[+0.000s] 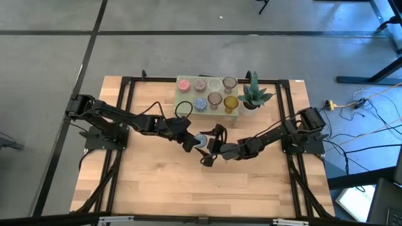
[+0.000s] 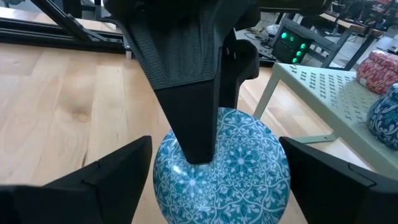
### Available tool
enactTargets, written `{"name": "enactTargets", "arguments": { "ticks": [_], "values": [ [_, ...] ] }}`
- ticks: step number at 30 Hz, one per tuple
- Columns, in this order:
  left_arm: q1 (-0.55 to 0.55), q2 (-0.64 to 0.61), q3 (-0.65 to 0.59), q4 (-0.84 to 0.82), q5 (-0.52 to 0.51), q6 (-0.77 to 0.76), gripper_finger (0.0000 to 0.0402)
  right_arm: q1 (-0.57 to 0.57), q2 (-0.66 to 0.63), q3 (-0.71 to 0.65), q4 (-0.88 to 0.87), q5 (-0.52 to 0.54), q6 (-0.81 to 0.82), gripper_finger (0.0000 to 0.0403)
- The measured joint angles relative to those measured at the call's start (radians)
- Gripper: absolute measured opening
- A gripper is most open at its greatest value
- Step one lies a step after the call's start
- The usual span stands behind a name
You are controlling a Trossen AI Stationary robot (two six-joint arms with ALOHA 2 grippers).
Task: Pick & Place candle stick holders
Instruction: Align the light blue scented candle with the red scented candle on the shelf
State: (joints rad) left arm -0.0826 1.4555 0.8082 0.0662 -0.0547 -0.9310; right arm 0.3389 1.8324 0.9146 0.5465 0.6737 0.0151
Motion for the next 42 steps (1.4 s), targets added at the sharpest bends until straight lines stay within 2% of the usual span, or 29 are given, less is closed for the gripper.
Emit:
{"name": "enactTargets", "arguments": {
  "ticks": [9,22,33,38,42],
  "values": [
    [0.000,0.000,0.000,0.000,-0.005,0.014,0.0202,0.012,-0.006,0.000,-0.002,0.021,-0.049,0.0350],
    [0.000,0.000,0.000,0.009,-0.011,0.039,0.0201,0.073,-0.015,0.000,-0.005,0.130,-0.051,0.0351],
    [0.026,-0.001,0.000,0.015,-0.011,0.055,0.0197,0.185,-0.049,0.000,-0.004,0.438,-0.178,0.0351],
    [0.057,-0.033,0.000,0.031,0.080,0.072,0.0197,0.232,-0.062,0.000,0.002,0.604,-0.268,0.0351],
    [0.094,-0.115,0.000,0.019,0.106,0.097,0.0197,0.252,-0.104,0.000,-0.005,0.616,-0.285,0.0351]
  ]
}}
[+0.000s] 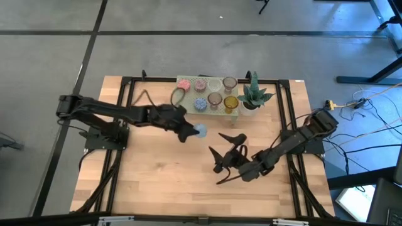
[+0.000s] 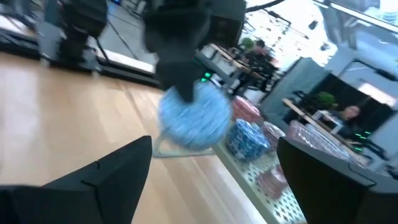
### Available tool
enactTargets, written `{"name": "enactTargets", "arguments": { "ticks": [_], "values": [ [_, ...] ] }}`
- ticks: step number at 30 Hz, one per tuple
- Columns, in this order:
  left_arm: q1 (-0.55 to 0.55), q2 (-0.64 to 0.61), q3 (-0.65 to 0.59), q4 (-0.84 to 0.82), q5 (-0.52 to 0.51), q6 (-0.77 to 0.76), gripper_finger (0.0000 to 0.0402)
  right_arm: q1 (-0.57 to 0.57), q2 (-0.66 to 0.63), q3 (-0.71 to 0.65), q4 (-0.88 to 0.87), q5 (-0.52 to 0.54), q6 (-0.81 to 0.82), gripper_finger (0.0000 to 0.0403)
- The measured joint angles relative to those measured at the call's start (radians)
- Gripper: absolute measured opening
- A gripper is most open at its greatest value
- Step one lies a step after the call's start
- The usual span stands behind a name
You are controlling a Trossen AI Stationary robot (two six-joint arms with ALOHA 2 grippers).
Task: Pick & Place candle stick holders
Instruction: Align the light blue scented candle with the red scented candle on the shelf
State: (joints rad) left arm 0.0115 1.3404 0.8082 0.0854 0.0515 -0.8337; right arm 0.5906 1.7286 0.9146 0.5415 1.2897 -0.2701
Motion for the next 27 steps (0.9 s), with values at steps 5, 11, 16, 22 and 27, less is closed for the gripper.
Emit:
{"name": "enactTargets", "arguments": {
  "ticks": [5,11,16,22,27],
  "values": [
    [0.050,-0.162,0.000,-0.118,-0.022,0.063,0.0197,0.011,-0.039,0.000,-0.038,-0.012,0.000,0.0351],
    [0.111,-0.326,0.001,-0.386,-0.208,0.070,0.0197,0.009,-0.048,0.000,-0.101,0.018,0.034,0.0351],
    [0.188,-0.336,0.001,-0.454,-0.227,0.044,0.0197,0.000,-0.048,0.000,-0.108,-0.051,0.069,0.0351],
    [0.280,-0.247,0.001,-0.414,-0.117,0.084,0.0196,-0.027,-0.048,0.000,-0.114,-0.071,0.079,0.0351],
    [0.339,-0.184,0.001,-0.368,-0.051,0.089,0.0196,-0.038,-0.048,0.000,-0.118,-0.134,0.083,0.0351]
  ]
}}
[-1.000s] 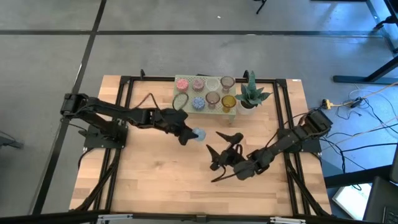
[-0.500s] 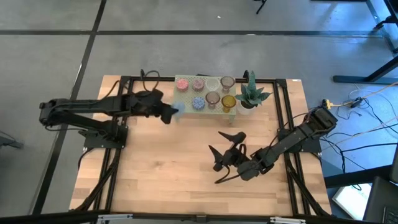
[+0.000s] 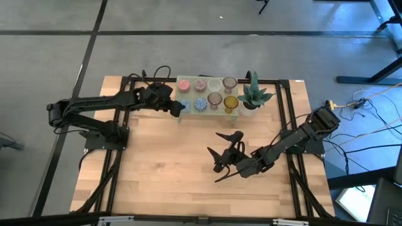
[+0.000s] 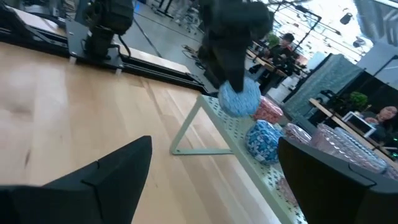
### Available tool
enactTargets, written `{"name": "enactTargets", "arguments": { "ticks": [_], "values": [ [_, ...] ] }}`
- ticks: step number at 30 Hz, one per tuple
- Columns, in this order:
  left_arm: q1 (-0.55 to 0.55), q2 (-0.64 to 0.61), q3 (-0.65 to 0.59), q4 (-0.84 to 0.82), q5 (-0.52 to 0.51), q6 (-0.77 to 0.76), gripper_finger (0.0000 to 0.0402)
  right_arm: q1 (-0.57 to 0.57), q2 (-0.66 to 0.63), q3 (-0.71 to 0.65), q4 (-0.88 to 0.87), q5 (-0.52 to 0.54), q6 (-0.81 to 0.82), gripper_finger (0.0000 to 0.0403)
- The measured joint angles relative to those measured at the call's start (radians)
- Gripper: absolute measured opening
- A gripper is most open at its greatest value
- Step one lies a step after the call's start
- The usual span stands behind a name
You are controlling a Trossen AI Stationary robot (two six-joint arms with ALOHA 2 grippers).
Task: Pick & Place candle stick holders
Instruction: Align the light blue scented candle with the red scented candle on the shelf, then adjust the blue scented candle on the shelf
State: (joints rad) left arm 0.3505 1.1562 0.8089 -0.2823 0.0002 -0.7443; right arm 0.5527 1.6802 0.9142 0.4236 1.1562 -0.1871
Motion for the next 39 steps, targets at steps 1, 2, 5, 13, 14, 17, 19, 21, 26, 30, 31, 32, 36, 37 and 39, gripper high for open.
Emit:
{"name": "enactTargets", "arguments": {
  "ticks": [1,2,5,13,14,17,19,21,26,30,31,32,36,37,39],
  "values": [
    [0.008,0.012,0.000,0.008,0.001,0.000,0.0196,0.000,0.000,0.000,0.000,-0.007,0.000,0.0351],
    [0.016,0.023,0.000,0.014,0.002,0.000,0.0196,0.000,0.000,0.000,0.000,-0.007,0.000,0.0351],
    [0.036,0.046,0.000,0.031,0.021,0.000,0.0199,-0.001,0.000,0.000,-0.005,-0.001,0.000,0.0351],
    [0.051,0.072,-0.001,0.016,0.024,0.000,0.0211,-0.001,0.000,0.000,-0.005,0.000,0.000,0.0351],
    [0.051,0.072,-0.001,0.015,0.024,0.000,0.0212,-0.001,0.000,0.000,-0.005,0.000,0.000,0.0351],
    [0.051,0.071,-0.001,0.016,0.022,0.007,0.0216,-0.001,0.000,0.000,-0.005,0.001,0.001,0.0351],
    [0.051,0.071,-0.001,0.016,0.021,0.016,0.0219,-0.001,0.000,0.000,-0.005,0.003,0.001,0.0351],
    [0.051,0.071,-0.001,0.016,0.023,0.016,0.0223,-0.001,0.000,0.000,-0.005,0.002,0.002,0.0351],
    [0.051,0.071,-0.001,0.016,0.026,0.015,0.0235,-0.001,0.000,0.000,-0.005,0.003,0.004,0.0351],
    [0.051,0.071,-0.001,0.016,0.066,-0.003,0.0241,-0.001,0.000,0.000,-0.006,0.003,0.004,0.0351],
    [0.051,0.071,-0.001,0.017,0.089,-0.009,0.0242,-0.001,0.000,0.000,-0.006,0.003,0.004,0.0351],
    [0.051,0.071,-0.001,0.018,0.111,-0.013,0.0243,-0.001,0.000,0.000,-0.005,0.003,0.004,0.0351],
    [0.051,0.070,-0.001,0.028,0.193,-0.012,0.0244,-0.001,0.000,0.000,-0.006,0.003,0.004,0.0351],
    [0.051,0.070,-0.001,0.031,0.207,-0.012,0.0244,-0.001,0.000,0.000,-0.006,0.003,0.004,0.0351],
    [0.051,0.068,-0.001,0.033,0.213,-0.016,0.0244,-0.001,0.000,0.000,-0.006,0.003,0.004,0.0351]
  ]
}}
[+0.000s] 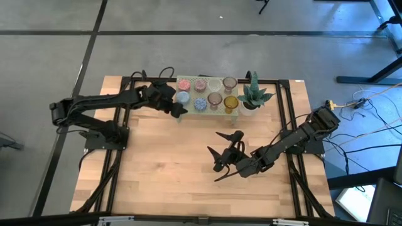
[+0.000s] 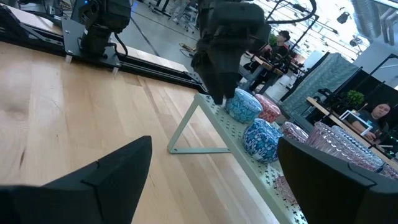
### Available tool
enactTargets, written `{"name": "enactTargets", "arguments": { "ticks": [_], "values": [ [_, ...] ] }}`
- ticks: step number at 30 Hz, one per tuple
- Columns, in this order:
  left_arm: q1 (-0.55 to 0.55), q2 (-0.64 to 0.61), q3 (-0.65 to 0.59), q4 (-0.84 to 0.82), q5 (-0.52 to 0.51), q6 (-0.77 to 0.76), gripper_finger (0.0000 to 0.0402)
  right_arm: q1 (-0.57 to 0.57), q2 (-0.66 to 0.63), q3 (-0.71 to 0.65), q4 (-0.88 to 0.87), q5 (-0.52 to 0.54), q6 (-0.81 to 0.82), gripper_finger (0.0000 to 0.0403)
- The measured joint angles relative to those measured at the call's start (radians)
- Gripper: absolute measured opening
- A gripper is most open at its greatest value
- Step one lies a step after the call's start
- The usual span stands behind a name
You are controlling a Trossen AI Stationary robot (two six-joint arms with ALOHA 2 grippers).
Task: Pick & Place candle stick holders
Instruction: Adjust the blue scented candle on the shelf
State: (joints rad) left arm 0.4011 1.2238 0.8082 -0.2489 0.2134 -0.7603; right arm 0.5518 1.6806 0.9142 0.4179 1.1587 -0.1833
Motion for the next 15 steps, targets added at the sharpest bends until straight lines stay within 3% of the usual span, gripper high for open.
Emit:
{"name": "enactTargets", "arguments": {
  "ticks": [9,15],
  "values": [
    [-0.002,-0.088,0.000,-0.009,-0.015,0.123,0.0243,0.000,0.000,0.000,0.000,0.000,0.000,0.0351],
    [-0.039,-0.161,0.000,-0.001,-0.180,0.323,0.0243,-0.009,0.000,0.000,-0.001,0.000,0.016,0.0351]
  ]
}}
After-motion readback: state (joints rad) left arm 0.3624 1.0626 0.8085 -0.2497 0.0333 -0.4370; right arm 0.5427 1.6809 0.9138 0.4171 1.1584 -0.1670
